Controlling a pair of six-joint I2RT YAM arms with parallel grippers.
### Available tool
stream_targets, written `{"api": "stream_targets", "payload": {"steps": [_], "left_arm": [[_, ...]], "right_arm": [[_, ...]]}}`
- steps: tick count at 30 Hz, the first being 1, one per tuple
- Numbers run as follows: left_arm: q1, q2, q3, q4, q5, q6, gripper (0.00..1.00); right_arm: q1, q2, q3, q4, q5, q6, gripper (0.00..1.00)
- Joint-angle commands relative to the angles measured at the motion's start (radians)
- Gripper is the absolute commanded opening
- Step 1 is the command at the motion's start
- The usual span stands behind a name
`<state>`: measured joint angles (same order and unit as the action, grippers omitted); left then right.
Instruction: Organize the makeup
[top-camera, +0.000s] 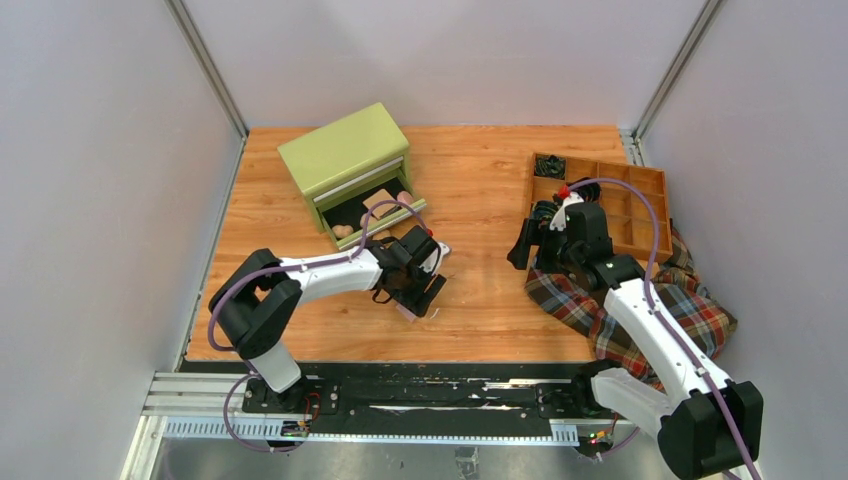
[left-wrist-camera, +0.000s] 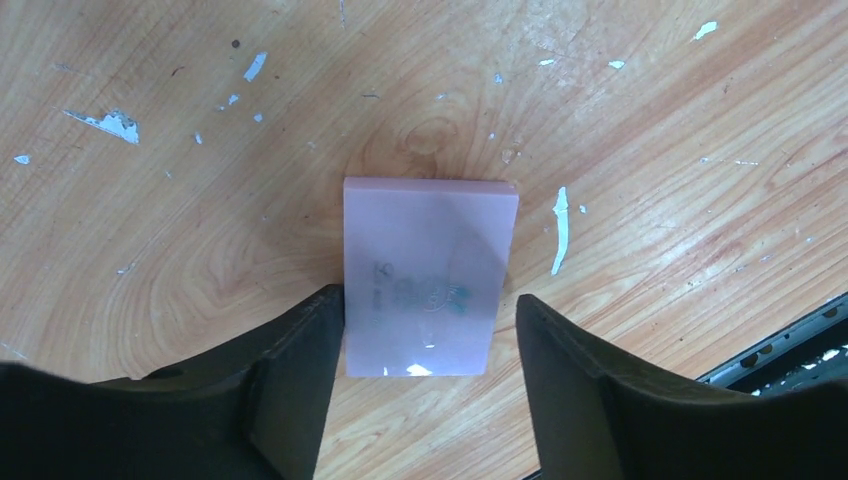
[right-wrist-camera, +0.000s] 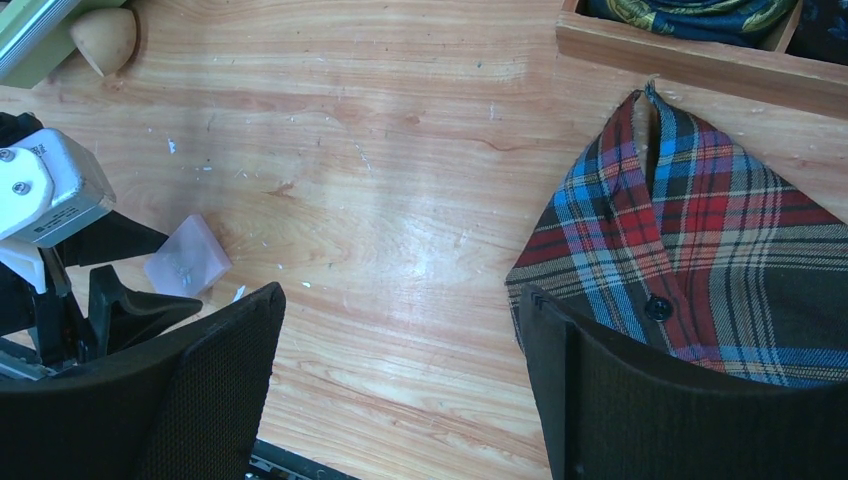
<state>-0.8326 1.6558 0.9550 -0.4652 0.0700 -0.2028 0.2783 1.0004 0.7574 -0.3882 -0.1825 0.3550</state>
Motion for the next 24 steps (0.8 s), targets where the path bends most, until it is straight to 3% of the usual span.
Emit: {"api": "stream_targets", "payload": {"steps": [1, 5, 14, 18, 21, 24], "left_arm": [[-0.003, 0.038, -0.025, -0.009, 0.03, -0.044, 0.64], [-0.007, 0.019, -0.008, -0.018, -0.02, -0.052, 0.5], [0.014, -0.158, 0.2, -0.198, -0.366, 0.07, 0.49], [0.114, -0.166, 0.319, -0.213, -0.415, 0.131, 0.49], [0.221, -0.102, 0.396, -0.174, -0.397, 0.132, 0.49], [0.256, -0.01, 0.478, -0.156, -0.436, 0.135, 0.49]], "right_arm": [[-0.015, -0.007, -0.013, 0.016, -0.011, 0.012, 0.86], [-0.016, -0.003, -0.013, 0.019, -0.01, 0.01, 0.86], [-0.016, -0.001, -0.01, 0.023, -0.008, 0.004, 0.86], [-0.016, -0.007, -0.011, 0.022, -0.008, 0.007, 0.86], [-0.016, -0.014, -0.013, 0.022, -0.011, 0.01, 0.86], [-0.016, -0.029, -0.015, 0.016, -0.016, 0.014, 0.85]]}}
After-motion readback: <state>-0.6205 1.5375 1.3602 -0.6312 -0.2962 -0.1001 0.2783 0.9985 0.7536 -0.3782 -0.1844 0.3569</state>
